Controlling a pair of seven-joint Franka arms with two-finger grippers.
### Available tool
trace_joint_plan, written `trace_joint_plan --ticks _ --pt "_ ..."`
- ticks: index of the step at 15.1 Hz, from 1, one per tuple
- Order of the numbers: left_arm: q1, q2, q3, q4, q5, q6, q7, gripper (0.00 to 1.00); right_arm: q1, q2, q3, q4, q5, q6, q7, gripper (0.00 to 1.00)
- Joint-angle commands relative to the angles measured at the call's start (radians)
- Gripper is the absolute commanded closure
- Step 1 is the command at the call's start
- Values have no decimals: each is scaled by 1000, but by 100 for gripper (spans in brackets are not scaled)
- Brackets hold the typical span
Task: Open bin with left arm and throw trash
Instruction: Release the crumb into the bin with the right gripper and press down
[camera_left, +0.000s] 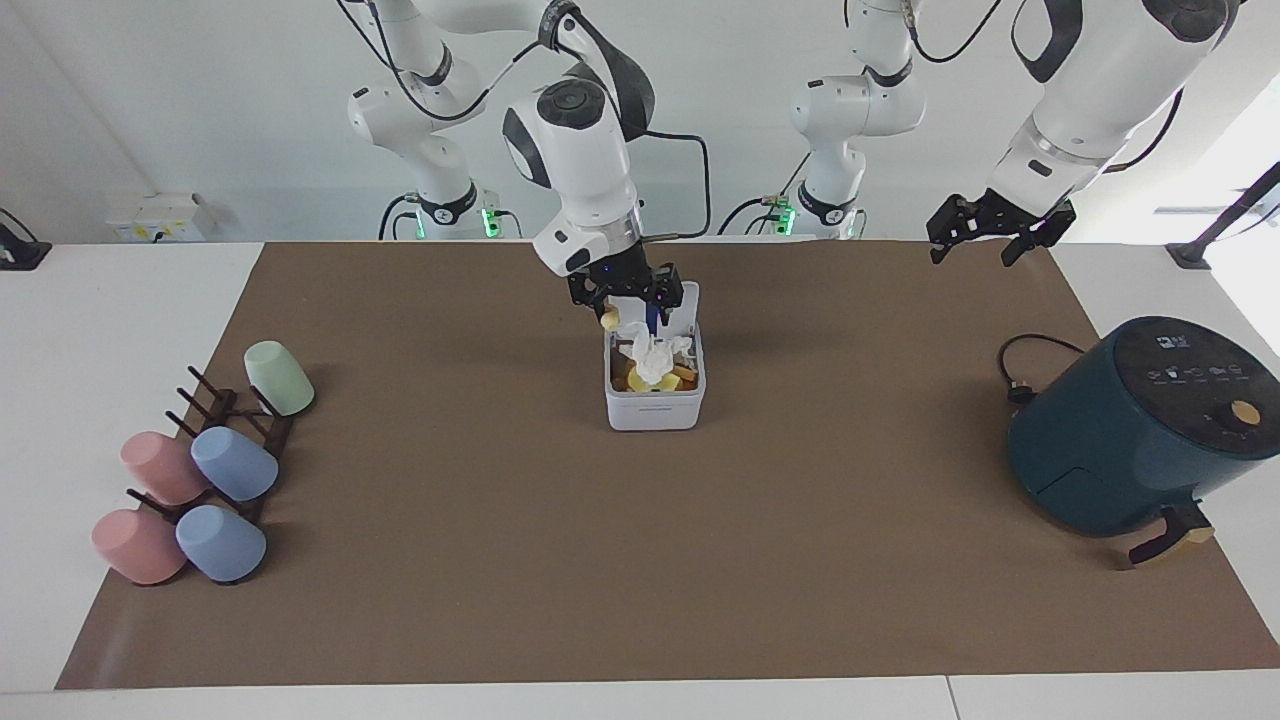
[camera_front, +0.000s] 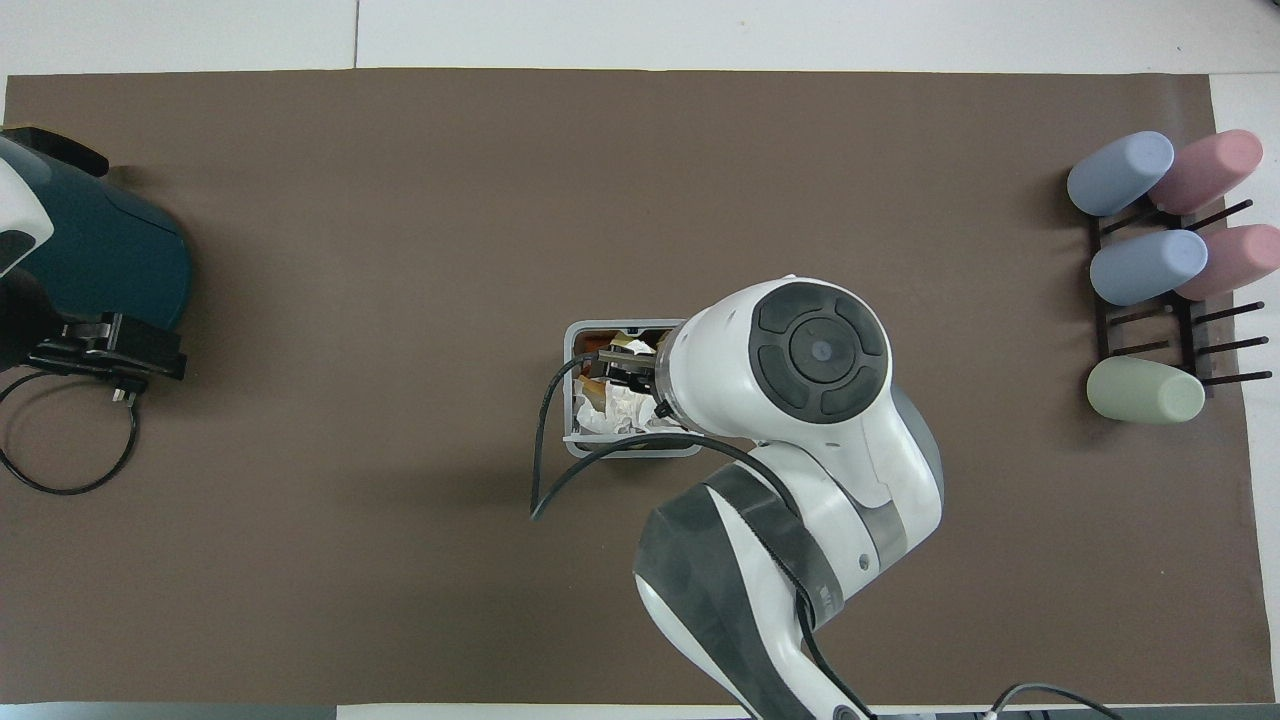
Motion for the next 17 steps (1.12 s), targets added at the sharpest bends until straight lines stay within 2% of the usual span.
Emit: trace_joint_plan --ticks 1,6,8,11,17 --pt "-20 -29 17 -35 28 23 -5 0 7 5 6 15 -18 1 13 0" --pt "-30 -2 17 20 19 7 -5 0 21 9 6 24 -29 -1 13 0" --pt "-29 18 18 41 14 -16 -5 0 -1 11 4 29 -108 -7 1 0" --pt "-18 6 18 32 -18 -2 -52 0 -68 11 4 23 -190 -17 -54 0" --pt "-7 5 15 34 -21 3 -60 0 -235 0 4 1 -190 -34 -250 0"
